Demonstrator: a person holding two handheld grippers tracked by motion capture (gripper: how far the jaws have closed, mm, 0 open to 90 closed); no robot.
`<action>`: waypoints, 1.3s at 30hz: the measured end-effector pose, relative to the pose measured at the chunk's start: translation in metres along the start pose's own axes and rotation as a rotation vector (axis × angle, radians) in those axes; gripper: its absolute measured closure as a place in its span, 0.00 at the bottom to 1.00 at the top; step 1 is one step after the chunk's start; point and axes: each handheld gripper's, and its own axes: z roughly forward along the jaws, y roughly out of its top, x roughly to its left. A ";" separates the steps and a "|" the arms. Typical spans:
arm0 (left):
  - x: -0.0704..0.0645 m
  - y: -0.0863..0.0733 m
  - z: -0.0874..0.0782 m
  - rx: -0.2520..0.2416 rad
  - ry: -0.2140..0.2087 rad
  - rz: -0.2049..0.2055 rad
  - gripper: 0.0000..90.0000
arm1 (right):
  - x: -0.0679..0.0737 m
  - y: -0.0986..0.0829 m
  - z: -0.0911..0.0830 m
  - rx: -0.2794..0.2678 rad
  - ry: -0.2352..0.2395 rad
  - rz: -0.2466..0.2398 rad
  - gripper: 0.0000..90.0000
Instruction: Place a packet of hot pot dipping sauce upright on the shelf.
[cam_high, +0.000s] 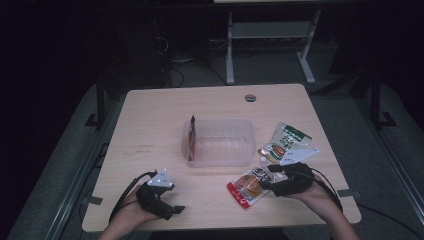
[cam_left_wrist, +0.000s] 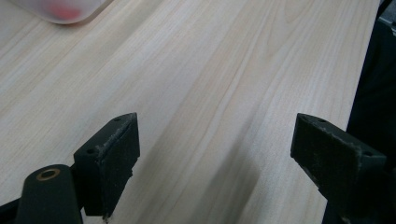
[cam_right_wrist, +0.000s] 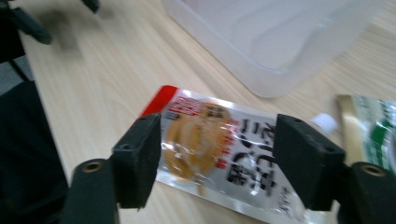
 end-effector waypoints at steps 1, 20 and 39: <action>0.000 0.000 0.000 0.000 0.000 0.001 0.17 | -0.003 -0.002 0.000 -0.003 -0.004 -0.001 0.41; -0.002 0.002 0.001 -0.022 0.001 -0.001 0.17 | -0.052 -0.024 -0.004 0.012 -0.069 0.074 0.99; -0.001 0.001 0.002 0.002 -0.007 0.013 0.17 | -0.079 -0.031 0.026 0.130 -0.083 0.123 1.00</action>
